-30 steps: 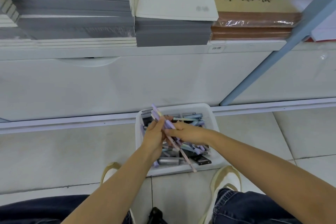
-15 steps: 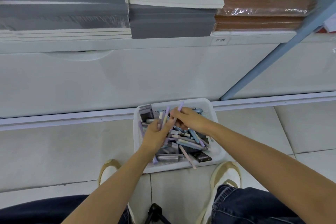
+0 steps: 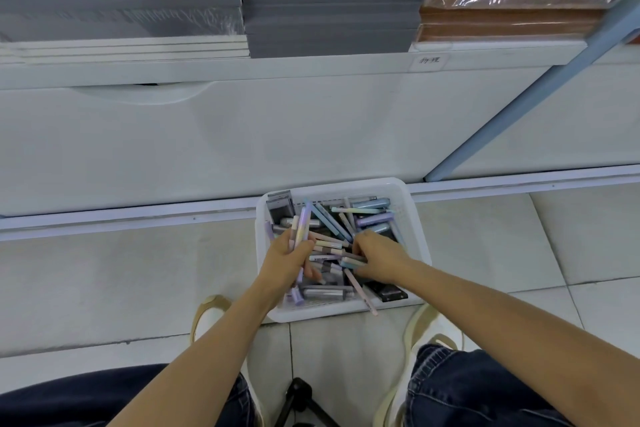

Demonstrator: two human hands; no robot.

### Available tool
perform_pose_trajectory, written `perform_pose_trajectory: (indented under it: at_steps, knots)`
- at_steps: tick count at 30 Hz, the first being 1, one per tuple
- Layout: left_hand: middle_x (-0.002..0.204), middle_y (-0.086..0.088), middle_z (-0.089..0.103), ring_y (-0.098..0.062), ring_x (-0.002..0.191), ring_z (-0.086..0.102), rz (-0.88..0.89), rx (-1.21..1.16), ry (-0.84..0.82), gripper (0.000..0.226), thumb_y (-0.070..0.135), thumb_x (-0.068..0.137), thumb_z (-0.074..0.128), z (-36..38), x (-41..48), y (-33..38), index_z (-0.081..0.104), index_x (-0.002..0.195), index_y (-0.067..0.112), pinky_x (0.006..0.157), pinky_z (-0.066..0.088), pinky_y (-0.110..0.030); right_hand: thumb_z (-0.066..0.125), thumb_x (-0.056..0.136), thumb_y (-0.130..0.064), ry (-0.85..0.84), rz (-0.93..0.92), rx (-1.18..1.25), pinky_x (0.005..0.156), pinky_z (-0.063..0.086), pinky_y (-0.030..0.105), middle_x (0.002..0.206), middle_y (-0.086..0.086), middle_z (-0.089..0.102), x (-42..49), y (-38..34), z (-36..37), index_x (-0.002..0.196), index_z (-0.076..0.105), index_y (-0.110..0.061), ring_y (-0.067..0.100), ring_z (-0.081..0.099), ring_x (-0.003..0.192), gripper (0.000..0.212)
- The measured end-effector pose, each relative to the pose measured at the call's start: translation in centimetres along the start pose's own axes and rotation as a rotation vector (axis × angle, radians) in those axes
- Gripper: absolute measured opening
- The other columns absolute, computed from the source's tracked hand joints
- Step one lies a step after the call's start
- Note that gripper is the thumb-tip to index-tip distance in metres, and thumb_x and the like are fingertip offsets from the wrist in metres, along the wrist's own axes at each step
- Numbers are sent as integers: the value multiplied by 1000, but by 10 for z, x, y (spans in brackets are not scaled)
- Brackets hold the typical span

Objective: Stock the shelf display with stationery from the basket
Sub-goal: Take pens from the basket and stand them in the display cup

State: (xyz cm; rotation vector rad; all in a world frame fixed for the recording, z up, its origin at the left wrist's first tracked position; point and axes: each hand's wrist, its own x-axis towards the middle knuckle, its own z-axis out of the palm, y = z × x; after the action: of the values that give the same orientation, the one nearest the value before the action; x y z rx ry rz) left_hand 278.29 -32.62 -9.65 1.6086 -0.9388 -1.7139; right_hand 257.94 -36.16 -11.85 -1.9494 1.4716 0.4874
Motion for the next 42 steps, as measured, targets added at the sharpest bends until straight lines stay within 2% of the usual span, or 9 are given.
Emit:
perform_pose_trajectory:
  at_steps: [4, 9, 13, 16, 18, 26, 32, 37, 42]
  knots:
    - [55, -11, 60, -29, 56, 64, -52, -42, -14, 11, 19, 103, 45, 1, 0, 0, 48, 102, 8, 54, 57, -32, 65, 88, -31, 119, -129, -227, 65, 40, 33, 125, 9, 48, 6, -2, 15, 121, 48, -11, 28, 61, 97, 43]
    - [68, -12, 60, -21, 55, 60, -60, -50, -18, 9, 9, 102, 42, 3, 2, 0, 51, 98, 8, 53, 54, -29, 54, 95, -20, 148, -167, -171, 72, 46, 35, 125, 14, 52, 13, 2, 5, 122, 51, -2, 30, 62, 97, 32]
    - [59, -2, 44, -8, 42, 38, -38, -11, 35, 14, 8, 101, 43, 6, 6, 0, 54, 93, 9, 41, 35, -19, 46, 101, -23, 158, -243, 49, 72, 43, 32, 96, 2, 55, 15, 8, -23, 95, 56, -11, 13, 55, 78, 17]
    - [52, 3, 43, -5, 39, 37, -5, 14, 50, 14, 16, 99, 53, 8, 9, 2, 57, 90, 6, 40, 34, -17, 50, 100, -26, 209, -198, 282, 67, 35, 34, 75, 1, 47, 15, 7, -46, 73, 45, -15, 9, 42, 66, 29]
    - [49, 8, 48, -4, 40, 41, 22, 16, 54, 16, 21, 93, 63, 12, 10, 6, 60, 83, 9, 41, 37, -16, 53, 99, -30, 220, -180, 479, 66, 39, 33, 75, 8, 51, 13, 2, -58, 80, 51, -4, 13, 46, 66, 32]
    - [56, 11, 66, -1, 49, 60, 110, -95, -92, 9, 19, 80, 76, 28, 5, 30, 69, 83, 15, 50, 48, -12, 51, 100, -22, 33, -251, 1157, 55, 45, 11, 68, -13, 67, -4, -25, -72, 109, 67, -6, -1, 61, 61, 24]
    - [72, -2, 73, -14, 65, 70, -115, -153, -178, 41, 34, 64, 81, 18, -3, 23, 72, 95, 9, 58, 55, -22, 58, 97, -16, 102, -218, 1236, 51, 40, 22, 70, 4, 54, -10, -35, -46, 98, 58, -1, 12, 49, 58, 16]
    - [64, -9, 65, -16, 54, 64, -189, -333, -122, 34, 30, 61, 82, 11, -3, 15, 70, 82, 5, 53, 54, -22, 64, 93, -16, 156, -150, 1240, 49, 45, 18, 80, 7, 54, 0, -49, -40, 112, 49, -7, 9, 56, 60, 26]
    - [61, -9, 65, -14, 50, 60, -180, -278, -122, 11, 16, 84, 71, -1, -3, 14, 69, 77, 8, 50, 51, -23, 68, 90, -17, 155, -153, 1183, 52, 47, 15, 89, 2, 57, 14, -56, -37, 116, 49, -12, -2, 59, 58, 33]
